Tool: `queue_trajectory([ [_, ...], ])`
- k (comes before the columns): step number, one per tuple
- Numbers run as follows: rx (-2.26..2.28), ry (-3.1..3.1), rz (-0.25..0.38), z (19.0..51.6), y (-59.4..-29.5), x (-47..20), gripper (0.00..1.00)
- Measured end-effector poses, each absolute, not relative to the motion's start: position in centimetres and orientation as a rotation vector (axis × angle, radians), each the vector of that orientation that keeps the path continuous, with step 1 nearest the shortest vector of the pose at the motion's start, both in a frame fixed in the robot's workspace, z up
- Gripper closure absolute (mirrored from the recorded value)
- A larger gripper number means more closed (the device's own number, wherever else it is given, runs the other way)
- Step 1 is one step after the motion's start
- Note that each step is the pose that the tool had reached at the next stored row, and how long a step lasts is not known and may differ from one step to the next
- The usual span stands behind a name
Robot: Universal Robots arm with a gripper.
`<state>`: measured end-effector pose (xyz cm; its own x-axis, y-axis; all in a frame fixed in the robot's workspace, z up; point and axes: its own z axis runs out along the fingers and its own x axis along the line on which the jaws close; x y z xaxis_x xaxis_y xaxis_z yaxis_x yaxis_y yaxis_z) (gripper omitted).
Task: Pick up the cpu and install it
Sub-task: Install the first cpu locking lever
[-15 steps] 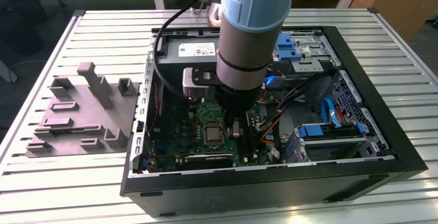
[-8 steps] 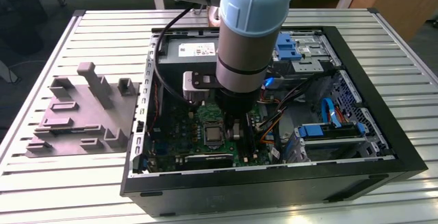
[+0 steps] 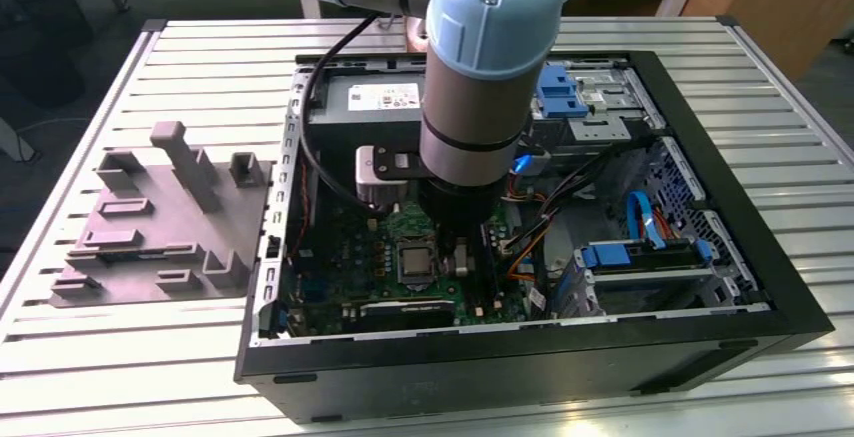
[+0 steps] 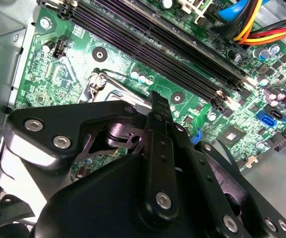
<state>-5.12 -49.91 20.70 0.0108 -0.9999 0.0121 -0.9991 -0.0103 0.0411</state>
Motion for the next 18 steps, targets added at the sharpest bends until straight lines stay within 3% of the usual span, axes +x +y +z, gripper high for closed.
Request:
queue_trajectory([
  [18, 2.241, -2.150, -0.028, 19.5, -50.0, -5.2, 0.89],
])
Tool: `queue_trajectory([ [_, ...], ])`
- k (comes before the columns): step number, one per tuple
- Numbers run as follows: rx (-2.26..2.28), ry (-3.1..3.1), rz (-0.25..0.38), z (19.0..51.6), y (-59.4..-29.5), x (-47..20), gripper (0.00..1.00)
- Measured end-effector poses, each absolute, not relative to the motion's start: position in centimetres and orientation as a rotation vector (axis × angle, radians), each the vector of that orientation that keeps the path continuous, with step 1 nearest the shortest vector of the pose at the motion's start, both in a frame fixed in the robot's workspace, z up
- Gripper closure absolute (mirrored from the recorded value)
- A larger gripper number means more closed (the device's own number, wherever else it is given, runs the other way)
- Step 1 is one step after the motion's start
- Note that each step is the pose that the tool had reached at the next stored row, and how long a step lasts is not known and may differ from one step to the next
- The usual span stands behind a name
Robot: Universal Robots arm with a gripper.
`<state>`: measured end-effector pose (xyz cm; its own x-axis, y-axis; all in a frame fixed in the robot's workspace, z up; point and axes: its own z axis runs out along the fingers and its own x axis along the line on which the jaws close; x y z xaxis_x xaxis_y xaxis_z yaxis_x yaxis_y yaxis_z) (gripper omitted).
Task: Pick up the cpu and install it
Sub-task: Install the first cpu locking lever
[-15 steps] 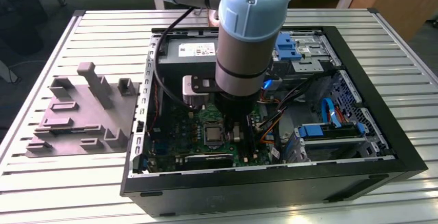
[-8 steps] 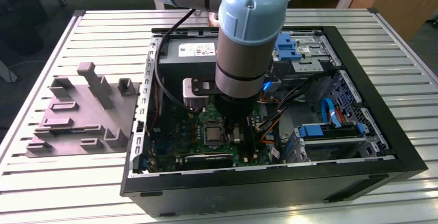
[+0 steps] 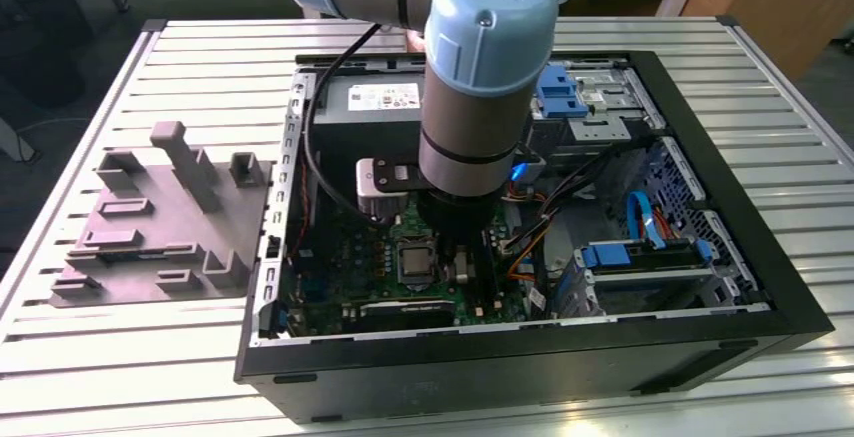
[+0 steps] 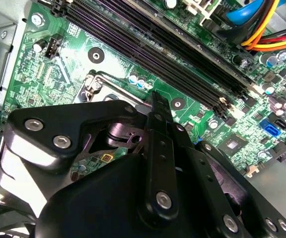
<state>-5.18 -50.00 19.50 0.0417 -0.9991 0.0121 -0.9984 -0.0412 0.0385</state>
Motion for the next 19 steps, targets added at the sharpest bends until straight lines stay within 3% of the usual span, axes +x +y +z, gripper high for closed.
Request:
queue_trajectory([
  [19, 2.253, -2.137, -0.027, 18.86, -50.01, -5.16, 0.89],
])
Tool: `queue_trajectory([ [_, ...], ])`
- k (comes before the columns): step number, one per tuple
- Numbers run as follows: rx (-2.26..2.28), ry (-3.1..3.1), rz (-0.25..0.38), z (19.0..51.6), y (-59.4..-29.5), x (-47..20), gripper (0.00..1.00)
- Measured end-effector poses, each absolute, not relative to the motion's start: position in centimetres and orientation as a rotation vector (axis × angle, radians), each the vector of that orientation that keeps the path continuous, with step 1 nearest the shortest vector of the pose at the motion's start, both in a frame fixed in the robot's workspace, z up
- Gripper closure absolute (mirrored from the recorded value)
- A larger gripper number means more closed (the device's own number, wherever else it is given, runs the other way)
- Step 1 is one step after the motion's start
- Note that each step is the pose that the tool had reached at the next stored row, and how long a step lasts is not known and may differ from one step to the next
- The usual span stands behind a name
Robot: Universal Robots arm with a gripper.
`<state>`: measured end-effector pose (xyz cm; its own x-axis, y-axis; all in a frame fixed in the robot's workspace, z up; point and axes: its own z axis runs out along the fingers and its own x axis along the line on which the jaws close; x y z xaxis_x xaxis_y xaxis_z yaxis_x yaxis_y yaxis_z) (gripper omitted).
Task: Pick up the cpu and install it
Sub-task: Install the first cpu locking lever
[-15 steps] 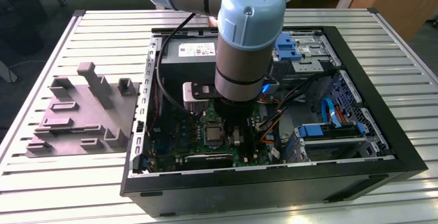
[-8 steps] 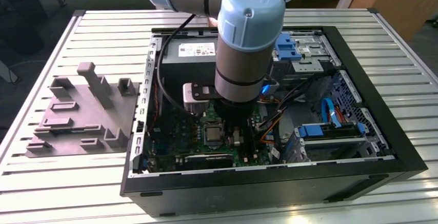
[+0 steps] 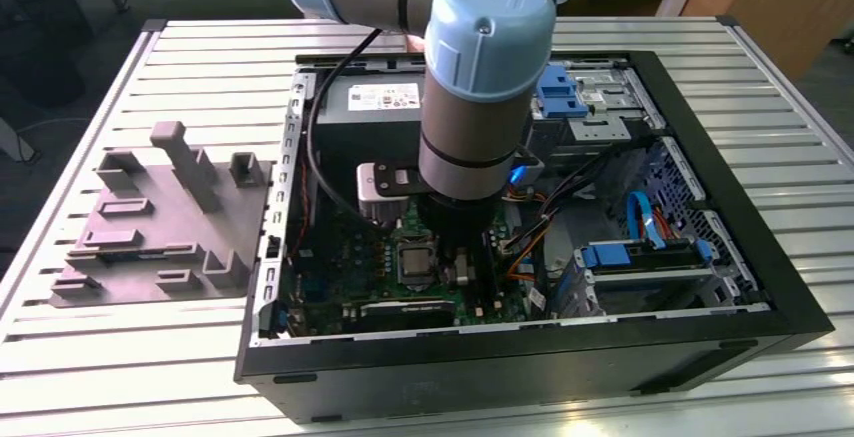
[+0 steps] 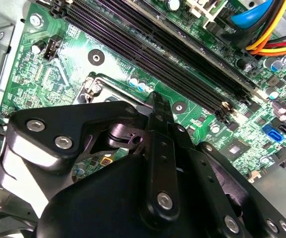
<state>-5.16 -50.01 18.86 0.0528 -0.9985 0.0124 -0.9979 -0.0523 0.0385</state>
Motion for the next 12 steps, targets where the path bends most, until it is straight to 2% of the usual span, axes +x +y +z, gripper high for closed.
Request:
queue_trajectory([
  [12, 2.258, -2.132, -0.027, 18.59, -50.01, -4.97, 0.89],
])
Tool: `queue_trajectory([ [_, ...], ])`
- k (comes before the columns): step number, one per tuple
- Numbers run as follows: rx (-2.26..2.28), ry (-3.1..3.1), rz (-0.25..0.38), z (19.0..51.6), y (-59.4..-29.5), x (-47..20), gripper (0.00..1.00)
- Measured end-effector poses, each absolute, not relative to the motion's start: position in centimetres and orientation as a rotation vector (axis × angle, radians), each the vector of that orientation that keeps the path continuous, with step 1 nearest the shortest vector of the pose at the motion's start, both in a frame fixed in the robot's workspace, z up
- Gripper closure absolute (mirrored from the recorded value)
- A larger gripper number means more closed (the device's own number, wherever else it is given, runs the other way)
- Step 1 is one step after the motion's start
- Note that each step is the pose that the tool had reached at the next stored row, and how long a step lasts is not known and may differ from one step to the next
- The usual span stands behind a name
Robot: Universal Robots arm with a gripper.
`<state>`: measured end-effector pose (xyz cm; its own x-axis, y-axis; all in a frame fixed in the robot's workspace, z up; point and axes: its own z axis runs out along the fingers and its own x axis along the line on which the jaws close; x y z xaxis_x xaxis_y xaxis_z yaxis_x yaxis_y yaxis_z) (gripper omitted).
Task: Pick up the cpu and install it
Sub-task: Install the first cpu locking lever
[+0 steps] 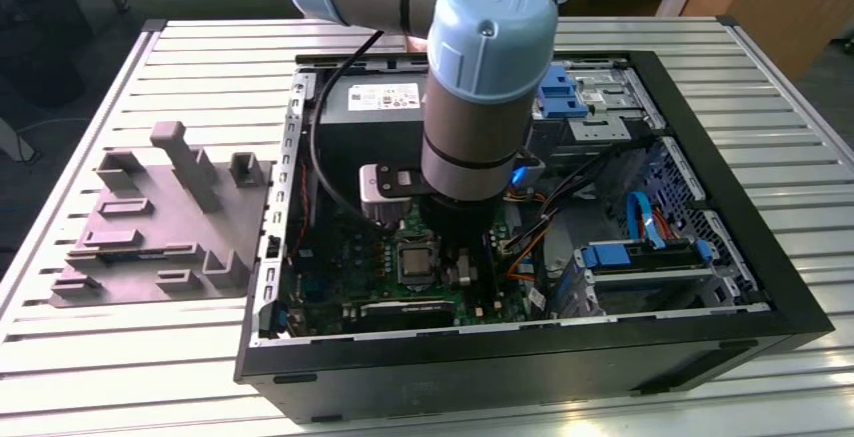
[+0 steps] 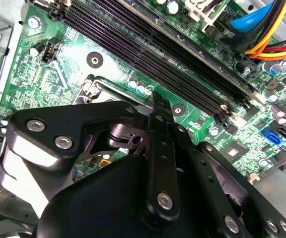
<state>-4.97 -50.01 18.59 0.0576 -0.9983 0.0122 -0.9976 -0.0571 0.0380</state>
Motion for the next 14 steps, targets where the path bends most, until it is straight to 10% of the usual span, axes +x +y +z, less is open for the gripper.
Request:
queue_trajectory([
  [14, 2.263, -2.129, -0.028, 18.93, -49.98, -4.92, 0.89],
])
